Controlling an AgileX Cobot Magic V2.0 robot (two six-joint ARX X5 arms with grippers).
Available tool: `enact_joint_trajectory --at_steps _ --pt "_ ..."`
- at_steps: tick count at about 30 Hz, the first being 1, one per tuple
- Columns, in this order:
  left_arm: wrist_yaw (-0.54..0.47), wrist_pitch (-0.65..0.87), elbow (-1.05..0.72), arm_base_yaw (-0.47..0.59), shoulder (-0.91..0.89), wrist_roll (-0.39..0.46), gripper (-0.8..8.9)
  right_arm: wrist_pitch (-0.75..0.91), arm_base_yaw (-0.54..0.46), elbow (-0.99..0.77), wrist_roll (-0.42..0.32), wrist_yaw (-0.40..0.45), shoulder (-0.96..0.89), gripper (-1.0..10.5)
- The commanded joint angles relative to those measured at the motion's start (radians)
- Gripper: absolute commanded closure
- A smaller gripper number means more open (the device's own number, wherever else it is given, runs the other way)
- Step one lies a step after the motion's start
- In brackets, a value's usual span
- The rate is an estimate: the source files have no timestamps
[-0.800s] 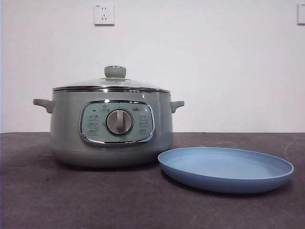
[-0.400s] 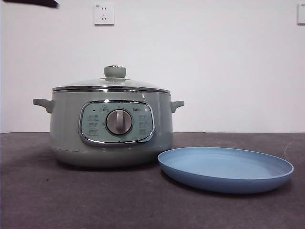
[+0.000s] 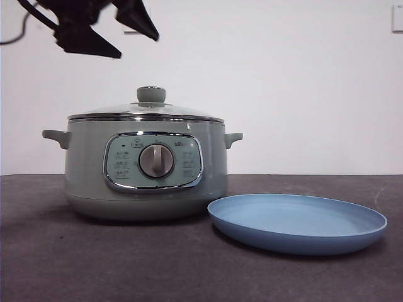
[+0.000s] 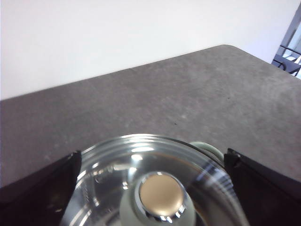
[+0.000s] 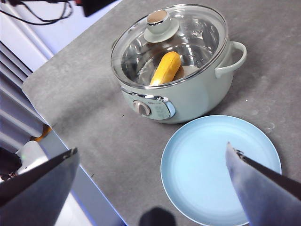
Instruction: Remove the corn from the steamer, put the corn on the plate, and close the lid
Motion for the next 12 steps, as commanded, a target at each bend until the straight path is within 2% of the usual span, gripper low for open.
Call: enact_joint_trajectory --at_steps 1,6,12 --pt "-0.036 0.039 0.003 -0.026 0.045 0.032 2.8 0.002 0.002 0.003 -0.001 0.0 0.0 3.5" --pt "-0.089 0.055 0.003 -0.06 0.113 0.074 2.8 0.002 0.002 0.003 -0.001 0.0 0.0 3.5" --pt "-0.11 0.057 0.003 -0.076 0.158 0.074 2.84 0.001 0.002 0.003 -0.001 0.0 0.0 3.5"
